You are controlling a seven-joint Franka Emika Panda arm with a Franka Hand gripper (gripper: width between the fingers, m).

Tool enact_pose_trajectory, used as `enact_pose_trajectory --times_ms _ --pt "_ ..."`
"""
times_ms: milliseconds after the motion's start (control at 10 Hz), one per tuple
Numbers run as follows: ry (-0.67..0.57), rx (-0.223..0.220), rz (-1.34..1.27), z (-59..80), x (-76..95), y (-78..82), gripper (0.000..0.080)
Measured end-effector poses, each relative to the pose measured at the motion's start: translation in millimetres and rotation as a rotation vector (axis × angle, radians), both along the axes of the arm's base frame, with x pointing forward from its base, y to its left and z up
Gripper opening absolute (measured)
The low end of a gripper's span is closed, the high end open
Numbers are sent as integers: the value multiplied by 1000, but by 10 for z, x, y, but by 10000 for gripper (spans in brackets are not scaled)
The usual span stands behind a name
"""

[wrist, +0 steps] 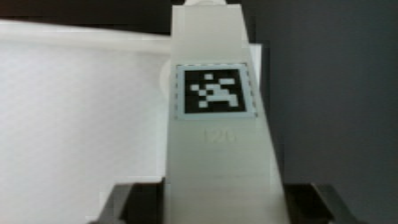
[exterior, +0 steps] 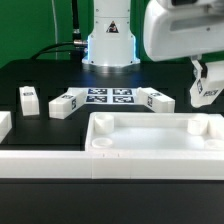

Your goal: Assemble desk

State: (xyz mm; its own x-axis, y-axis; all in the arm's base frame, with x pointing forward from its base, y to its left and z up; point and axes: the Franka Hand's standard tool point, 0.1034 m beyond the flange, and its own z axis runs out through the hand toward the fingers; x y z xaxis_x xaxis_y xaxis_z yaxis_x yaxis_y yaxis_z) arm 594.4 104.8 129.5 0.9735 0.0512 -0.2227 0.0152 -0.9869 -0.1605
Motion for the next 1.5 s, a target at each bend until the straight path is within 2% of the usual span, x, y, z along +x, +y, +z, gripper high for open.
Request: enact_pose_trajectory --times_ms 300,400,500,800,1100,1500 --pt "-180 -1 -21 325 260 -7 290" --pt "-277 -1 -32 352 334 6 290" --pt "-339 -5 -41 318 320 -4 290" --pt "-547 -9 -65 307 419 -22 290" --pt "-603 -16 -2 371 551 -61 290" --pt "-590 -13 0 360 538 -46 290"
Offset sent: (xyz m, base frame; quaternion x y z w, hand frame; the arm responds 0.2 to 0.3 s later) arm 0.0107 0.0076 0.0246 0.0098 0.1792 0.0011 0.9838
